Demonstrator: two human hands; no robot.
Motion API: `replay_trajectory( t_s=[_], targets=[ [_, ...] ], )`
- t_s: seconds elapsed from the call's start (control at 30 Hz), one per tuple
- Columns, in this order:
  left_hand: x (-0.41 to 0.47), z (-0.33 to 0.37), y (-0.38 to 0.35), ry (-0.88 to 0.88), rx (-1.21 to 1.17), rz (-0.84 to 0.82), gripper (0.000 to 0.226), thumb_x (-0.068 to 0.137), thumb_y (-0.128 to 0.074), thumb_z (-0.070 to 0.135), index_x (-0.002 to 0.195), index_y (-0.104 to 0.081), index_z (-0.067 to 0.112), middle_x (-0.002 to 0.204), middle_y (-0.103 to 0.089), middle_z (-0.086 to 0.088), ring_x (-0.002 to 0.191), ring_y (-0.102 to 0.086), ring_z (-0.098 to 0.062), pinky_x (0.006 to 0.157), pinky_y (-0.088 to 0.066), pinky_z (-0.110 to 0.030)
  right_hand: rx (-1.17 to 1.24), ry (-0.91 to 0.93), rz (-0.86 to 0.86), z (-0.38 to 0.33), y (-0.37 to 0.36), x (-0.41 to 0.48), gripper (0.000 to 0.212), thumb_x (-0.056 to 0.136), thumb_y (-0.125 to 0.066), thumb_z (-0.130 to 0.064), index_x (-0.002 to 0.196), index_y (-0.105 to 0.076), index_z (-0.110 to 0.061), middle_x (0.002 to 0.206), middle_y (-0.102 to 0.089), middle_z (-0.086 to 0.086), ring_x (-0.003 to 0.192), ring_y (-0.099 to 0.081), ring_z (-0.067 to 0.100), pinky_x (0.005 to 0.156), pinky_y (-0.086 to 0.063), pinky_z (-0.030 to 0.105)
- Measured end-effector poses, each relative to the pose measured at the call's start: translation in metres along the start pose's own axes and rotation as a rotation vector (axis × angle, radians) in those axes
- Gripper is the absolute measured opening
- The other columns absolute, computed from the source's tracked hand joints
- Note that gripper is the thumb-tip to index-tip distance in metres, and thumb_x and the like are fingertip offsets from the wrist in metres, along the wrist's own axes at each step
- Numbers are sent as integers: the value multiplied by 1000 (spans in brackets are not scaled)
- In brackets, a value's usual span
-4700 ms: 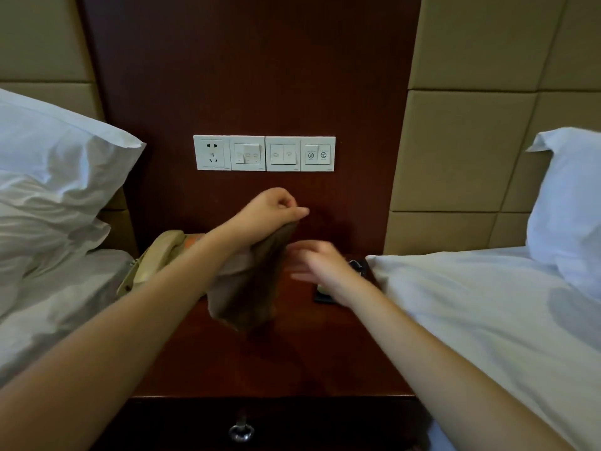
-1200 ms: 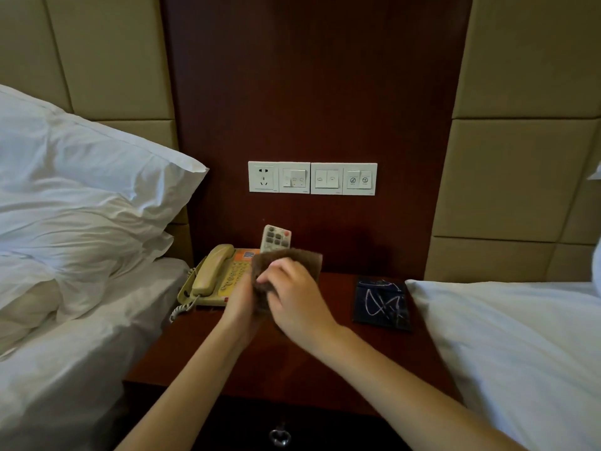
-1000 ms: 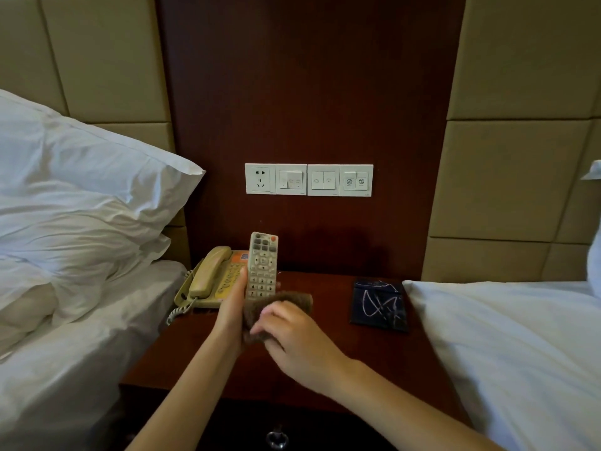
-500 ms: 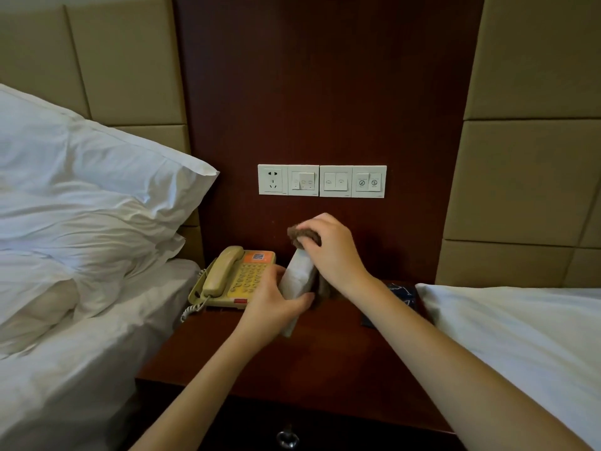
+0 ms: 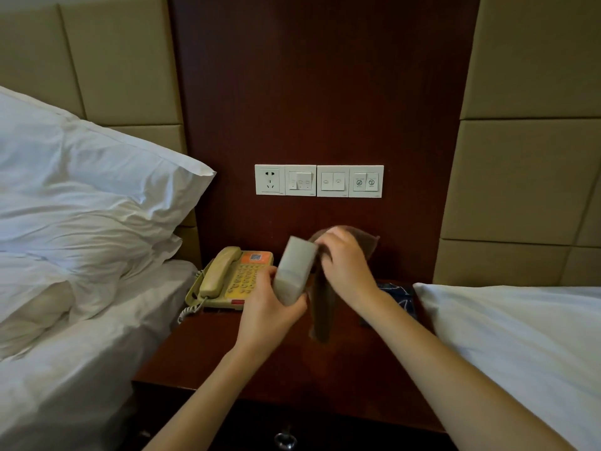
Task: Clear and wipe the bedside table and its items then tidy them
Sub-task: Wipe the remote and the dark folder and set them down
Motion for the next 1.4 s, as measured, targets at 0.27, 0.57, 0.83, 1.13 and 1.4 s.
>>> replay_trajectory(
  t_s=[0.27, 0.57, 0.83, 1.13, 1.4],
  targets=[
    [31, 28, 17, 27, 98, -32, 54, 83, -65, 40, 126, -39, 20, 93, -43, 19, 80, -49, 2, 58, -40, -11, 270, -262, 209, 22, -3, -34, 10, 93, -57, -11, 98, -64, -15, 95, -54, -6, 87, -55, 5, 77, -44, 16],
    [21, 30, 1, 259, -605, -255, 47, 80, -70, 22, 118, -44, 11, 96, -67, -13, 78, -70, -31, 69, -59, -43, 155, 44, 296, -26, 19, 28, 10, 83, -68, -11, 93, -68, -9, 98, -51, -2, 97, -47, 17, 85, -29, 6],
    [24, 18, -3, 490, -1158, -125, 42, 100, -30, 42, 104, -62, 15, 86, -69, -9, 77, -64, -19, 73, -51, -33, 275, 50, 81, -22, -2, -13, 11, 86, -65, -5, 96, -69, -4, 93, -55, -5, 91, -55, 11, 83, -40, 13],
    [17, 2, -3, 569, -1320, -289, 56, 95, -35, 49, 119, -58, 4, 93, -67, -10, 83, -68, -17, 73, -57, -26, 51, 460, 158, -48, -23, -63, 17, 85, -54, -10, 96, -67, -5, 94, -61, 8, 93, -51, 15, 89, -40, 21],
    [12, 21, -6, 481, -1032, -303, 27, 96, -44, 35, 100, -64, 18, 77, -71, -1, 80, -60, -16, 76, -46, -29, -30, 82, 295, -11, 1, 27, 10, 87, -61, -5, 95, -66, -4, 94, -58, 7, 89, -51, 20, 77, -40, 23]
  ],
)
Point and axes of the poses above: each hand's wrist, its own x-axis towards the middle knuckle, its own y-axis out of the back of the hand, z = x × y, the point moved 2 cm from there along x, towards the middle knuckle
